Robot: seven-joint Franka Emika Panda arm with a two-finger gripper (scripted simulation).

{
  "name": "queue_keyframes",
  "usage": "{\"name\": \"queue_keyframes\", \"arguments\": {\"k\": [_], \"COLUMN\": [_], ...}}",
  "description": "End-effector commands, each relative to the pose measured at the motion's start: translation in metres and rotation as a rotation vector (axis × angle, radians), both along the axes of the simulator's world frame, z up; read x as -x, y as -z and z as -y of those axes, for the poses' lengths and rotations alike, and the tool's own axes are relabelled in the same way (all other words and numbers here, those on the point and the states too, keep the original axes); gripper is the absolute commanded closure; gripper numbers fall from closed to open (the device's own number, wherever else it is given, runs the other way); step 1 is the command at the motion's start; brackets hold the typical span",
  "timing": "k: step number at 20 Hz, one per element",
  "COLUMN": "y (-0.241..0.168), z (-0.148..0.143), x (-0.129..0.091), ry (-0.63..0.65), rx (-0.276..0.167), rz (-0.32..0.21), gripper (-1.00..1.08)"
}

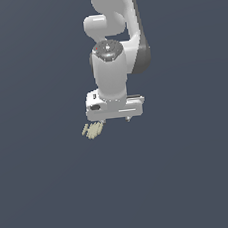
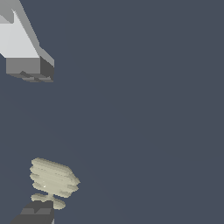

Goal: Pick up the object and move it to a goal position.

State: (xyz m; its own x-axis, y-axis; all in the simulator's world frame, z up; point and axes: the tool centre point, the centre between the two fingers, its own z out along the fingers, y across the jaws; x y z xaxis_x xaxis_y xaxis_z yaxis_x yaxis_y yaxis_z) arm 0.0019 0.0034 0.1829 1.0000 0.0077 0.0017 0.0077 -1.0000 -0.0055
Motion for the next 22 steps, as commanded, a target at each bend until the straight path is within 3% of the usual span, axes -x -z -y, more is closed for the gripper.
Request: {"name": "queue_keyframes", "arguments": {"k": [1,12,22], "y": [0.0,-0.008,0.016], "z": [0.0,0.003,0.01], "x": [0.0,-0.005,0.004], "ry": [0.0,-0.015,0.06], "rx": [0.0,0.009,0.061], "rz": [0.0,0.016,-0.055], "gripper": [-0.2,-0.2,-0.2]}}
